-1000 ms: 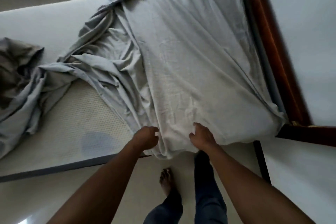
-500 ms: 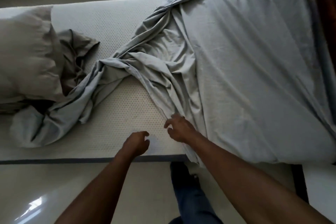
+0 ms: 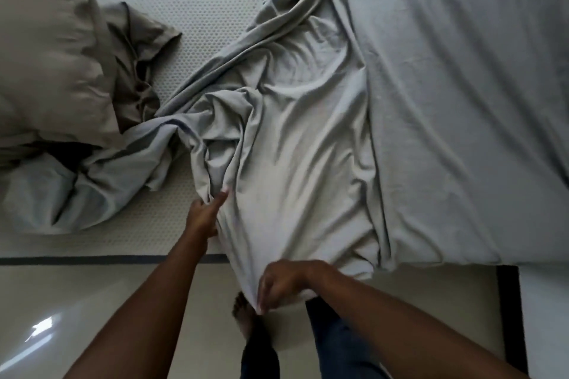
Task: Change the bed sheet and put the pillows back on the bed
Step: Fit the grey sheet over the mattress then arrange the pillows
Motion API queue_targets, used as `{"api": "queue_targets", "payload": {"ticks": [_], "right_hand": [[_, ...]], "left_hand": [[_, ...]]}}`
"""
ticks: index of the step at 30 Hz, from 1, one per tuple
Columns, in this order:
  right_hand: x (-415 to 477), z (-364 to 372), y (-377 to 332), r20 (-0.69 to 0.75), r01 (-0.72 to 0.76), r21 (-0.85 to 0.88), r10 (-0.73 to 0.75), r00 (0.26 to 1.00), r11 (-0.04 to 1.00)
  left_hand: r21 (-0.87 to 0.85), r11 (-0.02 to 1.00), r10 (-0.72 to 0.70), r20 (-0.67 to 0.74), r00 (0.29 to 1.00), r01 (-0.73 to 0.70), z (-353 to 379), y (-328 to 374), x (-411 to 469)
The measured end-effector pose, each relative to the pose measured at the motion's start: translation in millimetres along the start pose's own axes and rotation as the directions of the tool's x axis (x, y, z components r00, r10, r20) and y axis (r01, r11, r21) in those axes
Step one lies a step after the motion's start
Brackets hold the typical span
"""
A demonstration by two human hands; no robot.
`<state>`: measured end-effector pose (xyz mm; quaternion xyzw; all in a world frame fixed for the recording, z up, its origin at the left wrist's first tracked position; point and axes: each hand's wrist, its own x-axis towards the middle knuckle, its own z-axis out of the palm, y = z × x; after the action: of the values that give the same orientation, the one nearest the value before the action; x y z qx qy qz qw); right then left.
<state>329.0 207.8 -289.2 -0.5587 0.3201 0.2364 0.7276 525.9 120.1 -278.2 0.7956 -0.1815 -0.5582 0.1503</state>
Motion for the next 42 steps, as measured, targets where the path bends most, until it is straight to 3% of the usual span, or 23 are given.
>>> {"api": "queue_targets", "payload": {"ticks": [2,5,8,13,17,20,25,31,36,42], "right_hand": [[-5,19,6,-0.111,-0.005,0.056,0.011,0.994,0.998],[-12,36,18,-0.372,0.002,0.200,0.075,0.925,0.980],[-6,65,11,-0.516,0.003,0.200,0.102,0.851,0.980],[44,132,-24,-0.524,-0.014,0.113,0.071,0.849,0.994],[72,161,-51,-0.447,-0.040,0.033,0.050,0.893,0.999],[75,163,-63,-0.410,-0.083,0.073,0.106,0.906,0.994],[46,143,-69,-0.610,-0.226,0.118,0.250,0.752,0.967],[-9,93,-77,-0.750,-0.250,0.153,0.277,0.601,0.956],[-52,63,-90,-0.800,-0.213,0.197,0.283,0.530,0.957],[-98,47,-122,-0.816,-0.207,0.167,0.253,0.519,0.964]], "left_hand": [[-0.049,0.999,-0.011,-0.064,0.998,0.008,-4,-4,7],[0.172,0.985,0.052,-0.224,0.973,-0.013,-14,-26,8],[0.343,0.937,0.086,-0.400,0.913,0.062,-43,-60,-5],[0.326,0.914,-0.038,-0.527,0.849,0.243,-129,-141,-11],[0.231,0.930,-0.109,-0.570,0.814,0.287,-186,-192,27],[0.137,0.955,-0.123,-0.626,0.770,0.264,-200,-195,58],[0.069,0.967,-0.184,-0.484,0.856,0.247,-159,-117,-43],[0.281,0.956,-0.006,-0.273,0.962,0.086,-137,-100,-53],[0.601,0.790,0.189,-0.052,0.981,-0.120,-119,-48,-122],[0.761,0.519,0.363,0.217,0.906,-0.390,-125,5,-157]]}}
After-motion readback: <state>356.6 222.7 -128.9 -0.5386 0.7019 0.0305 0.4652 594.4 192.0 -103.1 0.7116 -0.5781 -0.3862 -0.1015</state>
